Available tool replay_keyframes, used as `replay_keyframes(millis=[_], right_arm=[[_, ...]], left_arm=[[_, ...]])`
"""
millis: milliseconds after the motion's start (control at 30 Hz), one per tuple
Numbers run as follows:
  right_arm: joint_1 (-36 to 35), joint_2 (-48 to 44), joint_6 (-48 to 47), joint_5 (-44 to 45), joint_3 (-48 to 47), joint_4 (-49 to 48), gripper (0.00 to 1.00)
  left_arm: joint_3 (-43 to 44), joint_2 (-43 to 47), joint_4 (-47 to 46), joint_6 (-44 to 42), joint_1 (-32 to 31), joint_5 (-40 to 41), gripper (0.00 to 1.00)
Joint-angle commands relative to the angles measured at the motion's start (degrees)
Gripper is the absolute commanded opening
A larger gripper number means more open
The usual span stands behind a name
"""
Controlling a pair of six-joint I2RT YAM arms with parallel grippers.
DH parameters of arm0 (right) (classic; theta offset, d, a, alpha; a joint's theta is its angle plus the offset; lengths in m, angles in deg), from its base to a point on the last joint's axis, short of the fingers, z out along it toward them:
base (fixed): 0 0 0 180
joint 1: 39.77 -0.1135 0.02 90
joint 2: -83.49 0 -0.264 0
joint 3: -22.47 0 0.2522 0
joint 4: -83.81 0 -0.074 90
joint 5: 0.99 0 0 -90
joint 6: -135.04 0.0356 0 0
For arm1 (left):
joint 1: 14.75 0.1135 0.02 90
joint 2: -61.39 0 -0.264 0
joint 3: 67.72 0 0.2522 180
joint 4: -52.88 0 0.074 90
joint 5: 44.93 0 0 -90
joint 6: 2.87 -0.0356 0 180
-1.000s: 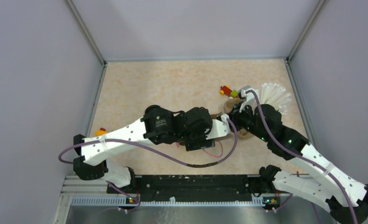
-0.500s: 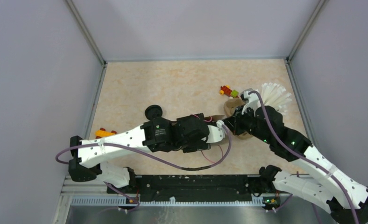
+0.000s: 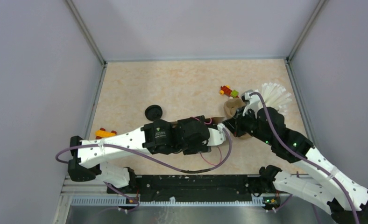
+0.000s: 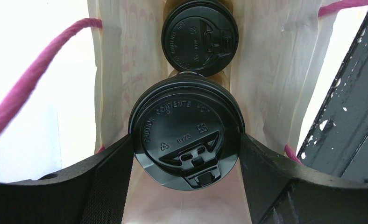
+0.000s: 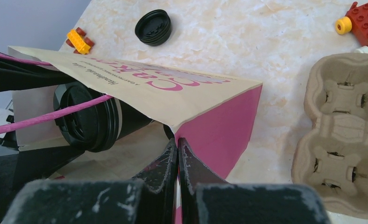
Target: Pack the takeout coffee
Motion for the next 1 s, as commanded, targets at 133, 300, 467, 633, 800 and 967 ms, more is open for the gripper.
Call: replay_keyframes(millis=[133,300,467,633,800,967], right_arm=[[-0.4,0.8,0.0,-2.2,1.0,-2.1,0.0],[-0.4,0.1,-0.7,-1.9,1.2,-1.6,0.0],[-0.4,-1.3,-1.0,-1.7,2.4,-1.6,0.0],[-0.4,-1.2,-1.5,-2.2,2.7,-2.3,0.0],[-0.4,-0.8,-2.4,-2.6,2.3,-2.7,0.0],[-0.4,-0.7,-2.7,-2.8,2.2,-2.7,0.0]], left_arm=[[1.3,-0.2,-8.3,-0.6,-0.6,-2.2,0.58],[2.6,-1.3,-6.8,-0.7,-0.7,-2.0,0.58],[1.2,0.4,-7.7,-0.5,-0.7,-2.2,0.58],[1.1,-1.2,-11.7,-2.0,-0.7,-2.5,0.58],[1.3,-4.0,-15.1,-2.4,-0.7,-2.8,0.57],[0.2,-5.4,-17.5,-4.3,-0.7,-1.5,0.57]])
